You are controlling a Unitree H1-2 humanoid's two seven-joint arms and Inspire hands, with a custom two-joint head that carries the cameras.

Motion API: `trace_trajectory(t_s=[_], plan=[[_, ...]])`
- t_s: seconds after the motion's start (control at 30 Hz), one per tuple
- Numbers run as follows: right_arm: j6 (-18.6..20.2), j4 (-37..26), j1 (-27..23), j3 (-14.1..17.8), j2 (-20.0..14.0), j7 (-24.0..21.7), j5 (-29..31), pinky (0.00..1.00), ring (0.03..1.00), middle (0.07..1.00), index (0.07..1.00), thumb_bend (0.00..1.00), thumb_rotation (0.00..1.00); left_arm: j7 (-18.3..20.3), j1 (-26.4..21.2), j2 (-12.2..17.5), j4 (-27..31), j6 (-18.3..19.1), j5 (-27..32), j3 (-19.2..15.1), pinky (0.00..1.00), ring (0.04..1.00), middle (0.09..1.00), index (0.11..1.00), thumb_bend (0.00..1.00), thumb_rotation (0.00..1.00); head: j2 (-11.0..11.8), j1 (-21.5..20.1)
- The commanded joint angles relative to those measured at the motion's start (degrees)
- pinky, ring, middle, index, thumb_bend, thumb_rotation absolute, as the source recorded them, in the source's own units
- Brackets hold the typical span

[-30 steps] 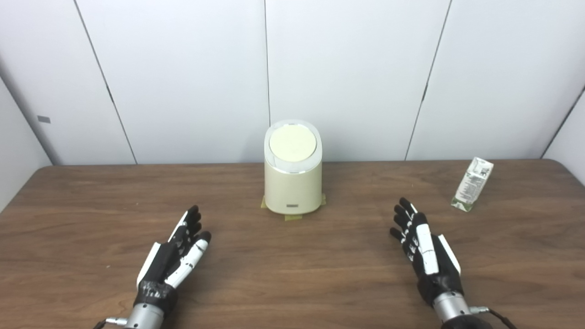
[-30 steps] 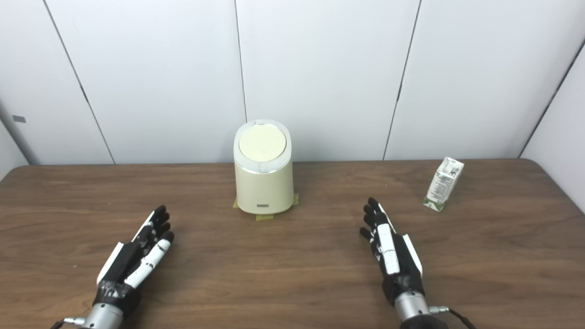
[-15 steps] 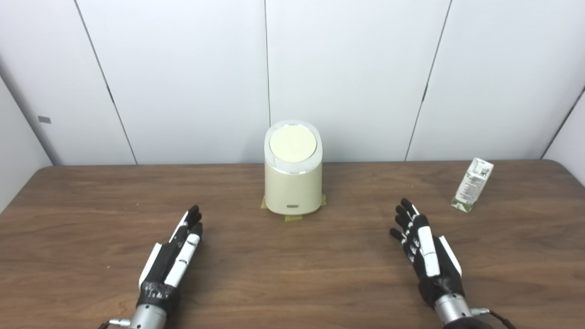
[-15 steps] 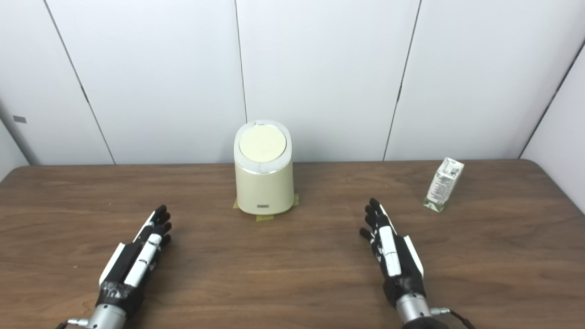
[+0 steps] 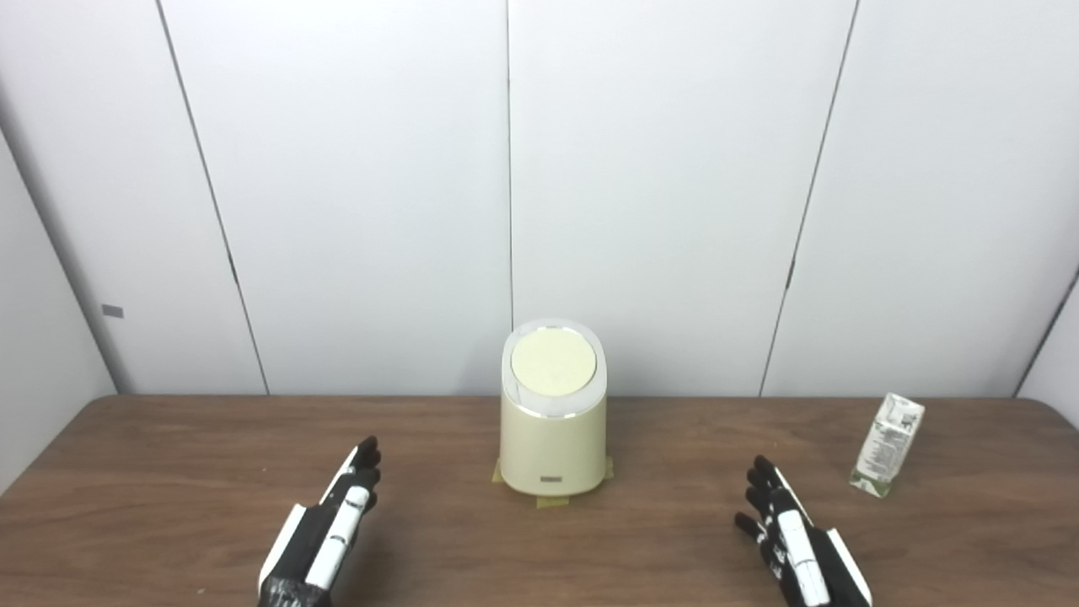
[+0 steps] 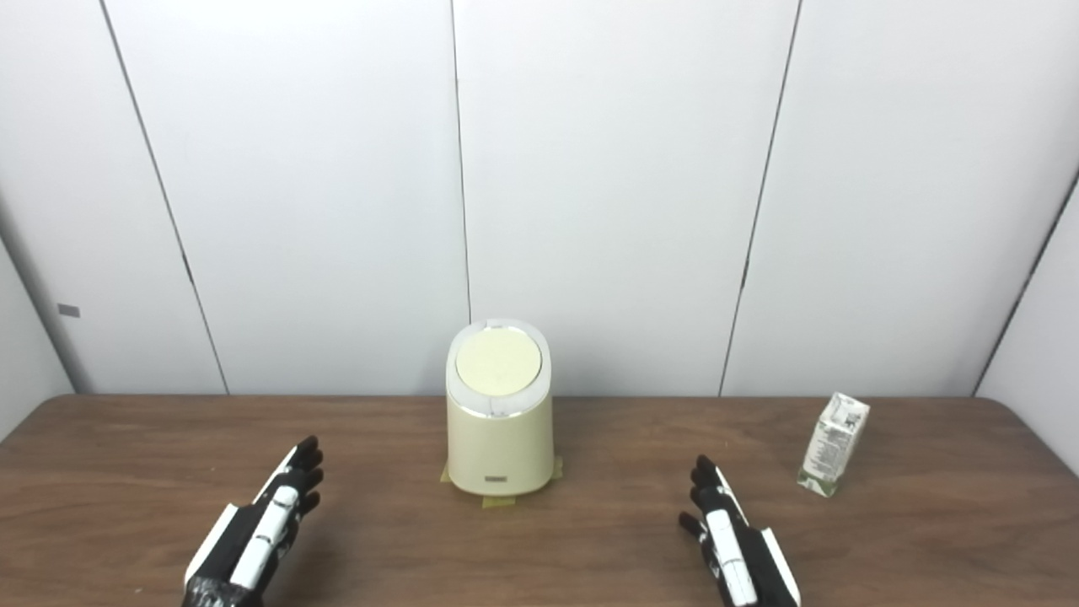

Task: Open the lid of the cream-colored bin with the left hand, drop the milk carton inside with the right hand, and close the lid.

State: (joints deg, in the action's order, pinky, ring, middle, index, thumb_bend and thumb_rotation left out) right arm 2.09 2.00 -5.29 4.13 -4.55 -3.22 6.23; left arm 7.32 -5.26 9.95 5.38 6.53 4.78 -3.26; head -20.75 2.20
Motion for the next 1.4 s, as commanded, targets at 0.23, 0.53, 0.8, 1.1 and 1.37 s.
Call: trace_trajectory(t_s=[0.23, 0.53, 0.8, 1.1, 1.37], plan=[[-2.83, 2.23, -1.08, 0.52, -0.22, -0.03, -0.11, 0.91, 0.961, 0.962, 0.96, 0.61, 0.89, -0.31, -1.12, -0.22, 0.46, -1.36, -0.73, 0.21, 0.98, 1.0, 1.0, 1.0, 0.49, 0.88, -0.2, 0.46], [-2.59, 1.25, -0.65, 0.29, 0.0, -0.09, -0.27, 0.91, 0.963, 0.963, 0.957, 0.62, 0.87, 0.21, -0.7, -1.45, -1.81, -2.84, 0.47, -0.03, 1.0, 1.0, 1.0, 1.0, 0.48, 0.8, -0.9, -1.36], [-2.05, -1.02, -0.15, 0.22, -0.33, -0.36, -0.4, 0.92, 0.969, 0.971, 0.967, 0.6, 0.87, -0.09, -0.35, -2.36, -2.64, -4.01, 0.79, -0.36, 1.0, 1.0, 1.0, 1.0, 0.48, 0.79, -2.77, -3.42], [-0.53, -2.74, 0.35, -0.08, -0.51, -0.1, -1.06, 0.92, 0.97, 0.97, 0.962, 0.59, 0.87, 0.31, 0.05, -1.64, -1.97, -4.04, 0.23, -0.01, 1.0, 1.0, 1.0, 1.0, 0.49, 0.77, -3.62, -3.5], [-0.31, -4.7, 1.1, -0.62, -0.55, 0.11, -2.07, 0.91, 0.963, 0.966, 0.963, 0.6, 0.88, 0.06, 0.78, -1.66, -0.29, -2.85, 0.5, -0.31, 1.0, 1.0, 1.0, 1.0, 0.51, 0.76, -4.62, -4.41]])
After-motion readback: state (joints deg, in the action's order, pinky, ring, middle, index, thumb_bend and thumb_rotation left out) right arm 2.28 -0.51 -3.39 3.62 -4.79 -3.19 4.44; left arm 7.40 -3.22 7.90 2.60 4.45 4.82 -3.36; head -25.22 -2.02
